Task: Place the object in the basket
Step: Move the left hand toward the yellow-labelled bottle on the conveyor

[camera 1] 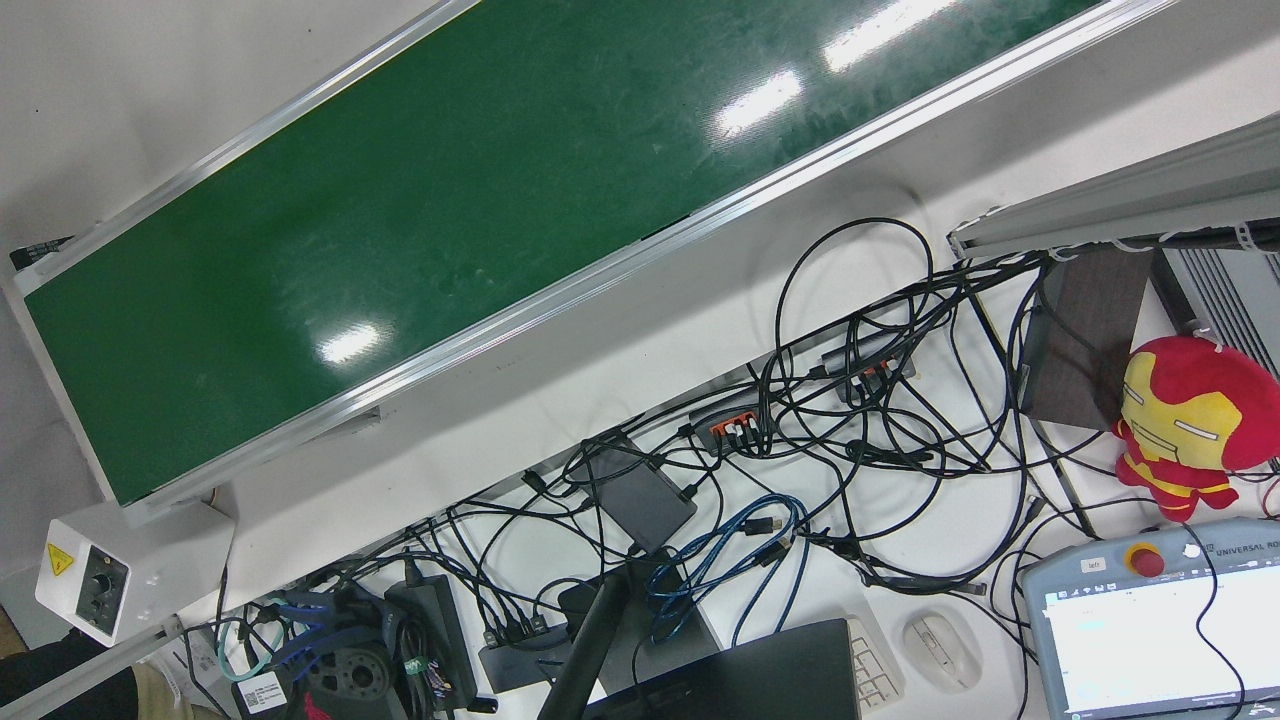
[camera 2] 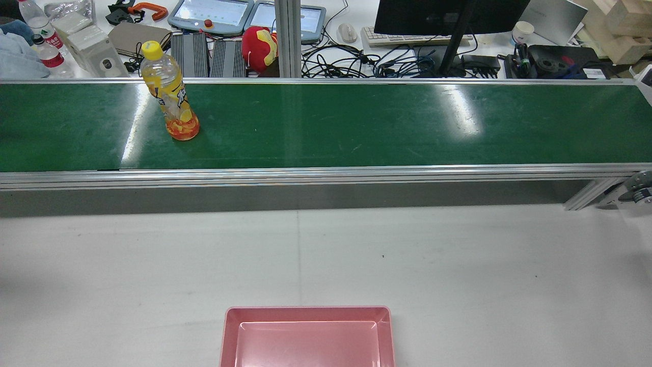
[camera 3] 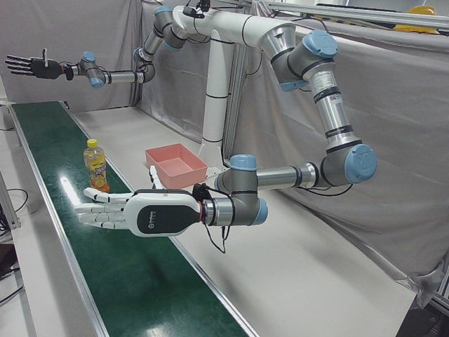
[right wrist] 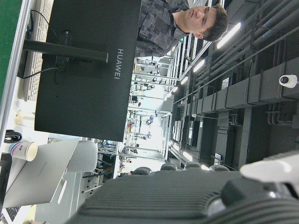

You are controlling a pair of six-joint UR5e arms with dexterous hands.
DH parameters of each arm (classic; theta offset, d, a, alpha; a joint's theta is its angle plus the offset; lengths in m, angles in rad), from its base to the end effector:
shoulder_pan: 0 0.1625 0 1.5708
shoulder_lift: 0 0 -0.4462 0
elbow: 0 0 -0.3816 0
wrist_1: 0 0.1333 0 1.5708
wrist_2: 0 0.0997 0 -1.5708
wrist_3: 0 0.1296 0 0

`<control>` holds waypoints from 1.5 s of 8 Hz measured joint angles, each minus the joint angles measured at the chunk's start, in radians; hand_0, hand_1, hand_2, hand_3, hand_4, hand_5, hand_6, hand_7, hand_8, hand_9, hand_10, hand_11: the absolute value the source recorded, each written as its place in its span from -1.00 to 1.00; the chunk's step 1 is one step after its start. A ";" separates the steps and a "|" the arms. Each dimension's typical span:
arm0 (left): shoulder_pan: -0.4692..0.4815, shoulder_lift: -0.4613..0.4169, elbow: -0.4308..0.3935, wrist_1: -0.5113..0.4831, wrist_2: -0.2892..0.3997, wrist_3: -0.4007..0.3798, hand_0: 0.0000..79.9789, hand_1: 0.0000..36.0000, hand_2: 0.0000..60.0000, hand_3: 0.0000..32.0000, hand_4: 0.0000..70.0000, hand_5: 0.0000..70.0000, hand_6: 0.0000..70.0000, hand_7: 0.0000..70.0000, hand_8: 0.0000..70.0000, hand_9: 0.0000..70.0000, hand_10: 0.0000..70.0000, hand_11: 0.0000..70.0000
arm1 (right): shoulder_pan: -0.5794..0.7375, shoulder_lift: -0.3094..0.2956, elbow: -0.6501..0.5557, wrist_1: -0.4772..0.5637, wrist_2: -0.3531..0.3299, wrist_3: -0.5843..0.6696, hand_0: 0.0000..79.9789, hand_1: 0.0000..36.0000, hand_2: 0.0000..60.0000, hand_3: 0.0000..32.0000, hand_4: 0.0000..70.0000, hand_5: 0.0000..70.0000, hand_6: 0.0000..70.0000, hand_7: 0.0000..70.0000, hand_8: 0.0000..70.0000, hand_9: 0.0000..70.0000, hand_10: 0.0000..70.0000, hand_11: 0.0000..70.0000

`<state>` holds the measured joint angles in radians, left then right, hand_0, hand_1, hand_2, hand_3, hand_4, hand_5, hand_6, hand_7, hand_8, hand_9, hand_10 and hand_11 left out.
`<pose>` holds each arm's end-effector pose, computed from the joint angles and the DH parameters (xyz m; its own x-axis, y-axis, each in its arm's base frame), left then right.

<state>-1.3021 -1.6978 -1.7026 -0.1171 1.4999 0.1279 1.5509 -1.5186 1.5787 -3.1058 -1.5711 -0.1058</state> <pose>0.0172 -0.5992 0.5527 -0.9836 -0.1545 -0.0929 0.0282 0.3767 -0.9259 0.1224 -0.5453 0.6720 -0.9944 0.0100 0.1051 -0.1037 0.0973 -0.9898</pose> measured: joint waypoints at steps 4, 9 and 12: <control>0.060 0.018 -0.003 -0.017 -0.002 0.018 0.53 0.12 -1.00 -1.00 -0.88 -0.26 -0.98 -1.00 -0.89 -0.87 -0.75 -0.55 | 0.000 0.000 0.000 0.000 0.000 0.000 -1.00 -1.00 -1.00 -1.00 -1.00 -1.00 -1.00 -1.00 -1.00 -1.00 -1.00 -1.00; 0.217 0.003 -0.058 0.051 -0.012 0.120 0.53 0.23 -1.00 -1.00 -0.89 -0.28 -0.97 -1.00 -0.86 -0.82 -0.71 -0.49 | 0.000 0.000 0.000 0.000 0.000 0.000 -1.00 -1.00 -1.00 -1.00 -1.00 -1.00 -1.00 -1.00 -1.00 -1.00 -1.00 -1.00; 0.253 -0.044 -0.062 0.057 -0.068 0.148 0.44 0.17 -0.96 -1.00 -0.91 -0.30 -0.98 -1.00 -0.85 -0.81 -0.69 -0.48 | 0.000 0.000 0.000 0.000 0.000 0.000 -1.00 -1.00 -1.00 -1.00 -1.00 -1.00 -1.00 -1.00 -1.00 -1.00 -1.00 -1.00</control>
<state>-1.0491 -1.7417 -1.7647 -0.0597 1.4320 0.2759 1.5509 -1.5186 1.5785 -3.1057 -1.5708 -0.1058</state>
